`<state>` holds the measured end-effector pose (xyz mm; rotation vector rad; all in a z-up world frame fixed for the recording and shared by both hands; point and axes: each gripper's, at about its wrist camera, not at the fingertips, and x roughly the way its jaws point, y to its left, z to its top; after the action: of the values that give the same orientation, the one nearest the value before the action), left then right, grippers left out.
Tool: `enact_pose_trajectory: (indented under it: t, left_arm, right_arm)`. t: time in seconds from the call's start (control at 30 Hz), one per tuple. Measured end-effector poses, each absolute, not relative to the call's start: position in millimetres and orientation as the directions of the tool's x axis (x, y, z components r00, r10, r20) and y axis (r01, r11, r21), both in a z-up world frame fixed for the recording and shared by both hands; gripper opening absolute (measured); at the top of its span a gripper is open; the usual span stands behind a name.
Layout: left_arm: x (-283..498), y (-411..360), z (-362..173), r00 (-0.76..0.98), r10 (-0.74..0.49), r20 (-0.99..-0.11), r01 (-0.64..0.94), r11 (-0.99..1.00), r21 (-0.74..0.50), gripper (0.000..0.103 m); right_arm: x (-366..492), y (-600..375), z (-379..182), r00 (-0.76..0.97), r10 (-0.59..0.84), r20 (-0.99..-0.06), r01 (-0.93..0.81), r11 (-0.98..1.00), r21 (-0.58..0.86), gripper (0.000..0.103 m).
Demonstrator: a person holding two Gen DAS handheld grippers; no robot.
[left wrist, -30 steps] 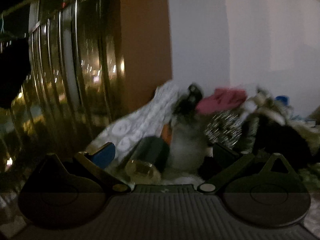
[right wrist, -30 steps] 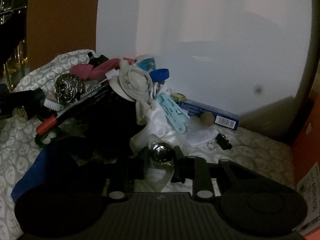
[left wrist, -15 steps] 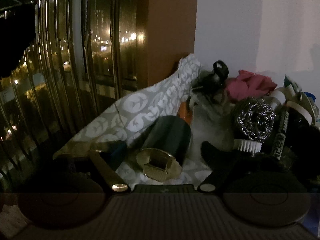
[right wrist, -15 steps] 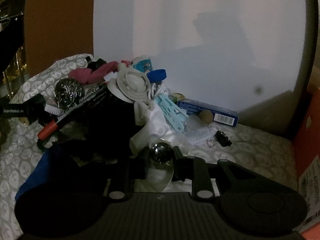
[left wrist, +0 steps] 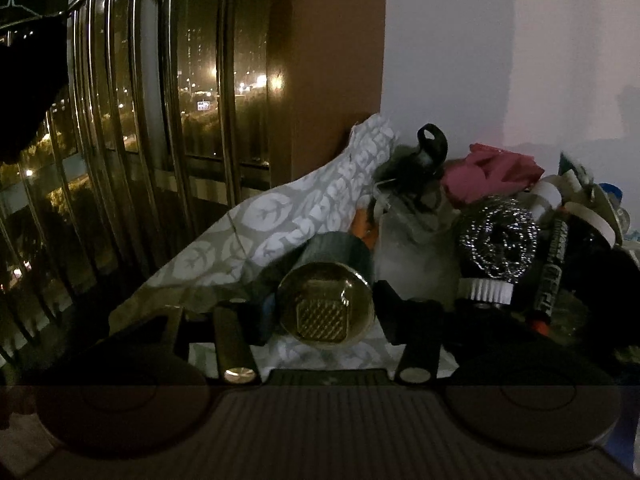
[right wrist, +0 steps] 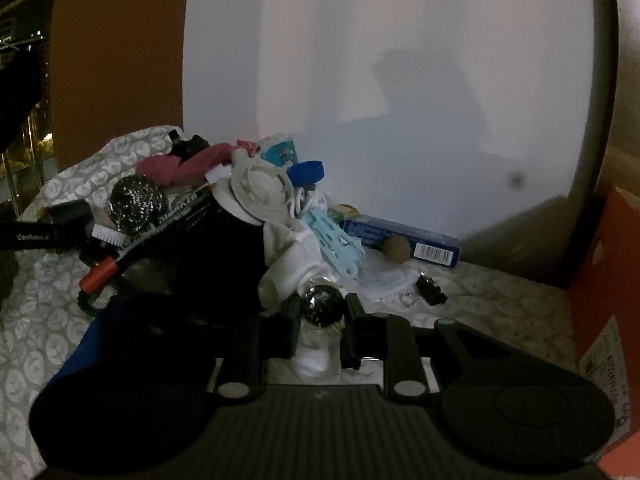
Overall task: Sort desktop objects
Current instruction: 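Grasp the round metal grater with the left tool while the right tool reaches toward the silver knob, then close the right tool on the small silver knob on the white cloth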
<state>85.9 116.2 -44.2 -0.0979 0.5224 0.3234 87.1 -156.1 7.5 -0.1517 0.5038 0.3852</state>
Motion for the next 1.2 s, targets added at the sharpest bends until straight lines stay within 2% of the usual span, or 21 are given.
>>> enact_pose_trajectory:
  t: [0.57,0.9,0.97,1.0,1.03,1.07,1.1,1.2]
  left_arm:
    - [74,107,-38,0.842,0.279,-0.461,-0.314,0.949,0.001,0.046]
    - [72,103,-38,0.844,0.280,-0.458,-0.310,0.951,0.010,0.046]
    - [72,104,-38,0.844,0.281,-0.456,-0.310,0.951,0.011,0.046]
    - [72,104,-38,0.845,0.280,-0.456,-0.310,0.951,0.011,0.046]
    - [72,104,-38,0.846,0.279,-0.455,-0.308,0.951,0.010,0.046]
    - [72,104,-38,0.847,0.277,-0.454,-0.306,0.952,0.009,0.046]
    - [72,103,-38,0.848,0.275,-0.453,-0.305,0.952,0.009,0.046]
    - [71,103,-37,0.851,0.270,-0.451,-0.299,0.954,0.007,0.046]
  right_arm:
    - [75,-174,21,0.898,0.150,-0.413,-0.210,0.972,-0.104,0.020]
    - [70,-163,8,0.808,0.237,-0.539,-0.316,0.947,-0.058,0.021]
    - [68,-160,5,0.793,0.234,-0.563,-0.320,0.946,-0.057,0.025]
    - [66,-159,4,0.783,0.238,-0.575,-0.326,0.944,-0.053,0.032]
    - [63,-160,3,0.774,0.248,-0.583,-0.333,0.942,-0.041,0.046]
    - [58,-161,4,0.767,0.257,-0.588,-0.337,0.941,-0.027,0.054]
    - [52,-162,4,0.766,0.265,-0.586,-0.339,0.941,-0.018,0.067]
    - [41,-172,10,0.816,0.240,-0.525,-0.292,0.956,-0.016,0.070]
